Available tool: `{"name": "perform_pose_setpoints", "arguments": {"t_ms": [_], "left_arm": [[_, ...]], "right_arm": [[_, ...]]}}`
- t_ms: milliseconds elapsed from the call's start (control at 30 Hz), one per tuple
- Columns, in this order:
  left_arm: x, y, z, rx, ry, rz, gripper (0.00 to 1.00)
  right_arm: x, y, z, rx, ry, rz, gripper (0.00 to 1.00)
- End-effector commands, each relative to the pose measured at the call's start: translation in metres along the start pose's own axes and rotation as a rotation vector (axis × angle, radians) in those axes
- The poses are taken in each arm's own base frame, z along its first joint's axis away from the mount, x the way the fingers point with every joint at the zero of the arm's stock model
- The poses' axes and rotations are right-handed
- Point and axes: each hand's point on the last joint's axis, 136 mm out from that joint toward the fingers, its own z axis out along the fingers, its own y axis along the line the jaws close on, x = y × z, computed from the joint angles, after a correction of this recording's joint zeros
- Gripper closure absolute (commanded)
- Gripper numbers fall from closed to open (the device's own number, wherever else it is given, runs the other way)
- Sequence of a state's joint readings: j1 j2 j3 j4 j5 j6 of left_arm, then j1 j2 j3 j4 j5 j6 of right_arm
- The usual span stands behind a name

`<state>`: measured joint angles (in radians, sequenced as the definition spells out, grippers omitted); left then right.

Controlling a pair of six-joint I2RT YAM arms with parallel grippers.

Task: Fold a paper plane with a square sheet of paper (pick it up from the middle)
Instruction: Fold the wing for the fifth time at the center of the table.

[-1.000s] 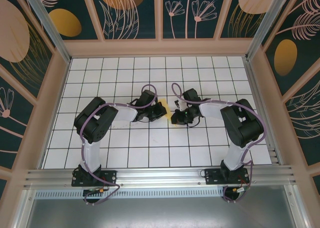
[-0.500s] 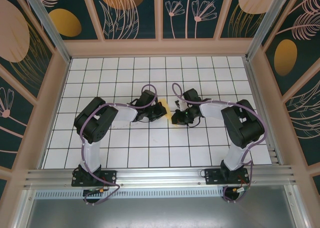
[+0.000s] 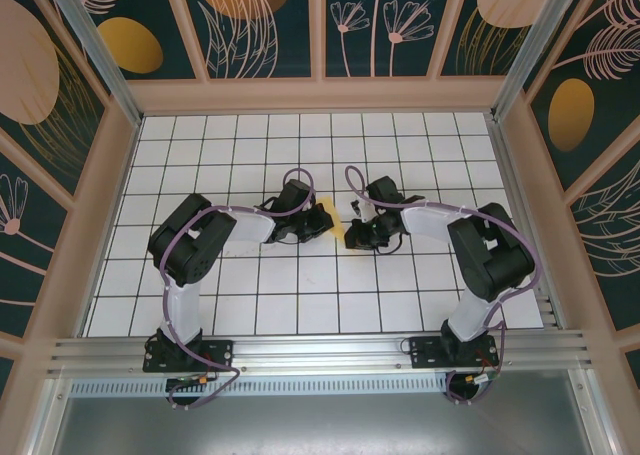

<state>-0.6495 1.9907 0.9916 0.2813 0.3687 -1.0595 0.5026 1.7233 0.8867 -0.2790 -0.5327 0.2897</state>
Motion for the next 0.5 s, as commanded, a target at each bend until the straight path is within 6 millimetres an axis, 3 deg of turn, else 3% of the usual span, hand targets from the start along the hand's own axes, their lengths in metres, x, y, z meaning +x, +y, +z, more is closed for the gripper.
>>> {"name": "perform_pose_setpoints", "arguments": {"t_ms": [0, 467], "left_arm": [[0.012, 0.088, 0.009, -0.291, -0.002, -0.071, 0.92], [0.013, 0.09, 0.008, -0.297, -0.002, -0.073, 0.92]], "right_arm": [[0.013, -0.024, 0.006, 0.072, 0.037, 0.045, 0.9], [0.04, -0.039, 0.01, 0.089, 0.09, 0.1, 0.9]]}}
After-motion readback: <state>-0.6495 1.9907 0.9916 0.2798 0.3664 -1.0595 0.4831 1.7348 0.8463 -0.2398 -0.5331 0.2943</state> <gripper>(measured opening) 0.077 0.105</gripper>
